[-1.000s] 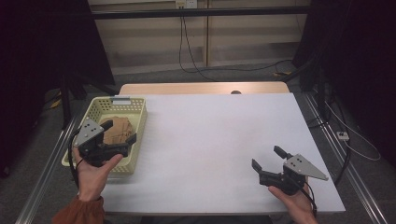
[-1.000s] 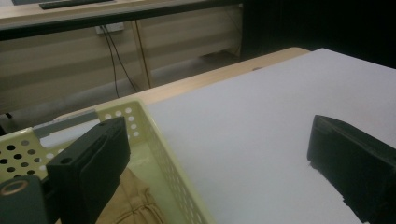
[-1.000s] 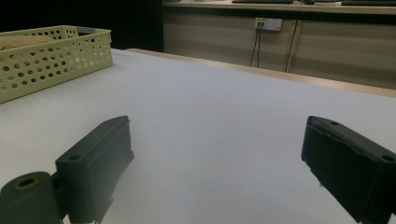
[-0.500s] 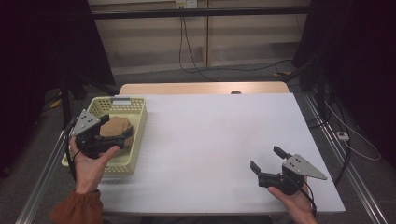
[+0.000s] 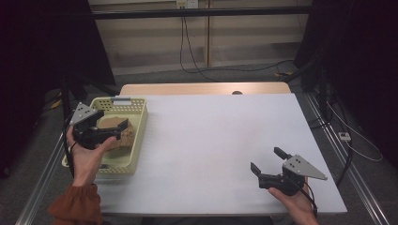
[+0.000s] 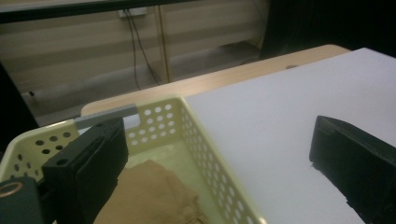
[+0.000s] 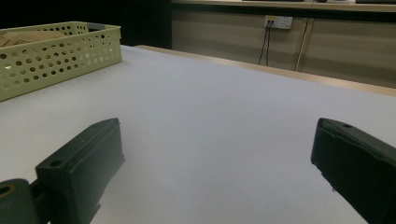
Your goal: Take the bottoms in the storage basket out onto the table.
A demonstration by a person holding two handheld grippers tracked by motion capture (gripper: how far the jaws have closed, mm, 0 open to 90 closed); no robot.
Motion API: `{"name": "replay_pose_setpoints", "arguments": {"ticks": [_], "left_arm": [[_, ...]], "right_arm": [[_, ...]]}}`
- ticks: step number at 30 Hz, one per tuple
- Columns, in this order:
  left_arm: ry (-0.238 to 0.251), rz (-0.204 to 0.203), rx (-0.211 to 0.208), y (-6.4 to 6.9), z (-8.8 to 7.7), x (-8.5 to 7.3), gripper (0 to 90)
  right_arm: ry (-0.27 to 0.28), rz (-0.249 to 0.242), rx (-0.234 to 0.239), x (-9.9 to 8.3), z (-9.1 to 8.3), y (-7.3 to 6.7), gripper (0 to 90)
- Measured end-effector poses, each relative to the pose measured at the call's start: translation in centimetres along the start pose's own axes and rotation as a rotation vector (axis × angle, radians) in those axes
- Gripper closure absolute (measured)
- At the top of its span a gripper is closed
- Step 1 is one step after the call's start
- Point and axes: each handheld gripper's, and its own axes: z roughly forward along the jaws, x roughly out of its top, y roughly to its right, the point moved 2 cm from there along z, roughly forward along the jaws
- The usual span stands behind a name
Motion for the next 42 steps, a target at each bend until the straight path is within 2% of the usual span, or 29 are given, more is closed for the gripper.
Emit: {"name": "replay_pose_setpoints", "arguments": {"ticks": [4,6,10,14,16,18,22,24,26,30,33,36,39,40,42], "left_arm": [[-0.040,-0.034,0.014,-1.2,1.4,-0.3,4.6],[-0.058,-0.046,0.033,-1.7,2.0,-0.4,4.6],[-0.091,-0.033,0.062,-2.2,2.9,-0.1,5.2],[-0.119,-0.035,0.047,-2.9,4.0,0.5,5.1],[-0.166,-0.029,0.022,-3.2,4.6,0.3,4.9],[-0.206,-0.032,0.015,-3.6,5.1,-0.1,4.7],[-0.248,-0.049,0.051,-4.0,5.5,-0.9,5.1],[-0.278,-0.058,0.054,-4.2,5.5,-1.2,5.3],[-0.284,-0.066,0.061,-4.4,5.6,-1.5,5.4],[-0.363,-0.076,0.029,-4.5,6.7,-2.3,5.6],[-0.406,-0.062,0.025,-4.3,7.5,-2.8,6.0],[-0.432,-0.038,0.060,-4.4,8.0,-3.1,5.2],[-0.493,0.010,0.142,-4.8,8.2,-3.6,5.3],[-0.501,-0.003,0.143,-4.9,8.2,-3.7,4.9],[-0.499,-0.031,0.118,-5.1,8.1,-3.8,5.1]], "right_arm": [[0.002,-0.004,-0.001,0.0,0.0,0.0,2.3],[0.002,-0.001,-0.003,0.0,0.0,0.1,2.3],[-0.003,-0.006,0.003,0.0,0.1,0.0,2.6],[-0.005,-0.006,0.004,0.0,0.1,0.0,2.8],[-0.007,-0.010,0.006,-0.1,0.0,0.0,3.0],[-0.008,-0.010,0.007,-0.1,0.1,0.0,3.1],[-0.011,-0.014,0.007,-0.1,0.1,-0.1,3.2],[-0.011,-0.015,0.011,-0.1,0.2,-0.1,3.3],[-0.016,-0.014,0.011,-0.1,0.2,-0.1,3.3],[-0.022,-0.016,0.015,-0.2,0.3,-0.1,3.5],[-0.028,-0.013,0.018,-0.3,0.3,-0.1,3.6],[-0.035,-0.013,0.022,-0.3,0.4,-0.1,3.5],[-0.037,-0.013,0.024,-0.3,0.4,-0.2,3.5],[-0.038,-0.015,0.027,-0.3,0.4,-0.2,3.5],[-0.041,-0.018,0.030,-0.4,0.4,-0.3,3.8]]}}
